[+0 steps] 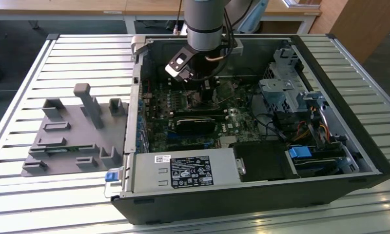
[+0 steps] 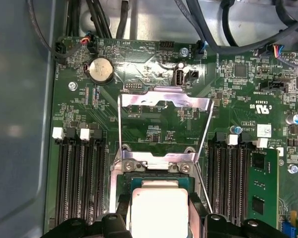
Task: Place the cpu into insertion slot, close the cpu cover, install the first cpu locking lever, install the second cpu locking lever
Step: 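Place the cpu into insertion slot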
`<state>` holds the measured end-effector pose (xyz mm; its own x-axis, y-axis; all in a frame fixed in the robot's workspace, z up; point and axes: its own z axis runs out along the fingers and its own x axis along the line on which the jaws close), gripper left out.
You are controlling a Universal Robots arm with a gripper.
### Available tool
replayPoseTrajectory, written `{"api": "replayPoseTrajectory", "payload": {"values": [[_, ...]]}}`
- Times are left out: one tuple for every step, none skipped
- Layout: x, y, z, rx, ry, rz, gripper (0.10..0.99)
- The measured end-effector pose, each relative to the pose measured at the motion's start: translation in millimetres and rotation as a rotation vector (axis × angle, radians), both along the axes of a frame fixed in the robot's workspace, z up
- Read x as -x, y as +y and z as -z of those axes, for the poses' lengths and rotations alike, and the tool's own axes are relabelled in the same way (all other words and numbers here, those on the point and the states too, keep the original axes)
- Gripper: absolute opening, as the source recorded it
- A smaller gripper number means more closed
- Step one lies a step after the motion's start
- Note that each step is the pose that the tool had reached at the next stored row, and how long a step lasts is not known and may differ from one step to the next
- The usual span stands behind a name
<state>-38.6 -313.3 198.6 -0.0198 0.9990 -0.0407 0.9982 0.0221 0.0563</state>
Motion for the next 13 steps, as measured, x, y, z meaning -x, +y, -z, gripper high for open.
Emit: {"api": "replayPoseTrajectory", "payload": {"values": [[0.0,0.0,0.4,0.000,0.0000,0.000,0.541],[0.1,0.0,0.7,0.000,0.0001,0.000,0.541],[0.1,0.0,1.1,0.000,0.0000,0.000,0.541],[0.1,0.0,1.6,0.000,0.0000,0.000,0.541],[0.0,0.0,2.0,0.000,0.0000,0.000,0.541],[0.1,0.0,2.5,0.000,0.0000,0.000,0.541],[0.1,0.0,2.8,0.000,0.0001,0.000,0.541],[0.1,0.0,3.2,0.000,0.0001,0.000,0.541],[0.1,0.0,3.6,0.000,0.0000,0.000,0.541],[0.1,0.1,4.0,0.000,0.0000,0.000,0.541],[0.2,0.0,4.4,0.000,0.0000,0.000,0.541],[0.2,0.0,4.6,0.000,0.0001,0.000,0.541],[0.3,0.0,4.6,0.000,0.0001,0.000,0.541]]}}
